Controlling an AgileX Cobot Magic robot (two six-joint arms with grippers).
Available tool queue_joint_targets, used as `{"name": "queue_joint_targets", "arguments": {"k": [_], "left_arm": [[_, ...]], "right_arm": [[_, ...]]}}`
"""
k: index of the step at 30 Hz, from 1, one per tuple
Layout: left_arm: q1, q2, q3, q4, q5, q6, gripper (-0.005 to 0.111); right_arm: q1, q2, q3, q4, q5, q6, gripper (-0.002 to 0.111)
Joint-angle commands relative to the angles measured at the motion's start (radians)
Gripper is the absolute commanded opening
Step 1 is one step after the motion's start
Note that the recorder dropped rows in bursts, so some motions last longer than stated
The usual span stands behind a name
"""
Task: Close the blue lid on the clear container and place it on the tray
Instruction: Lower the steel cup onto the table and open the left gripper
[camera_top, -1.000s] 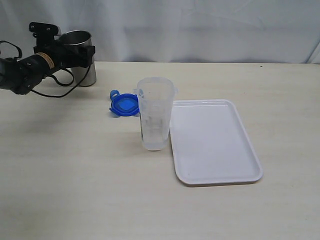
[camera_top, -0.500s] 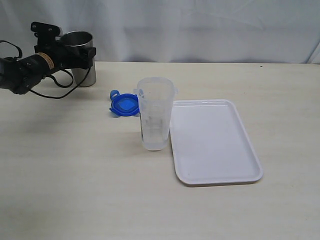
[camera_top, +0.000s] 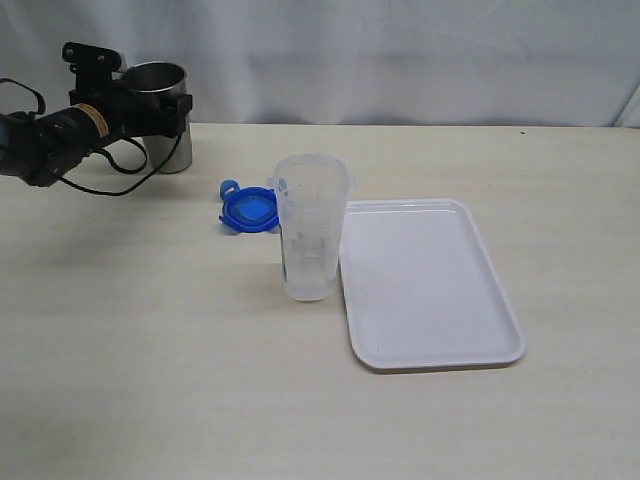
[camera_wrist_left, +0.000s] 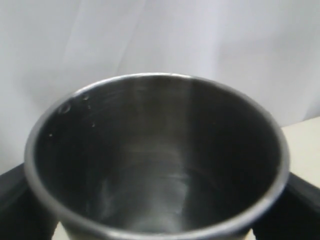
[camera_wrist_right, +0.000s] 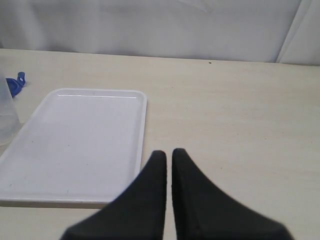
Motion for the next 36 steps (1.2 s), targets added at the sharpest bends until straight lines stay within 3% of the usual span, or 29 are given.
{"name": "queue_joint_targets", "arguments": {"k": [1, 3, 7, 9, 21, 36], "left_arm": [[-0.005, -0.002, -0.001, -0.006, 0.092, -0.006, 0.07], [-0.005, -0.002, -0.001, -0.009, 0.115, -0.007, 0.074], [-0.005, -0.002, -0.001, -0.009, 0.139, -0.007, 0.096], [-0.005, -0.002, -0.001, -0.007, 0.145, -0.007, 0.1], [-0.005, -0.002, 0.023, 0.002, 0.145, -0.03, 0.1], [0.012, -0.004, 0.129, -0.006, 0.034, -0.03, 0.1]], "right_arm": [[0.0, -0.005, 0.003, 0.006, -0.003, 0.002, 0.004], [0.0, -0.005, 0.003, 0.006, -0.003, 0.002, 0.004], [0.0, -0.005, 0.003, 0.006, -0.003, 0.002, 0.004], [0.0, -0.005, 0.003, 0.006, -0.003, 0.002, 0.004], [0.0, -0.005, 0.003, 0.006, -0.003, 0.002, 0.004], [0.0, -0.005, 0.003, 0.006, -0.003, 0.002, 0.004]]}}
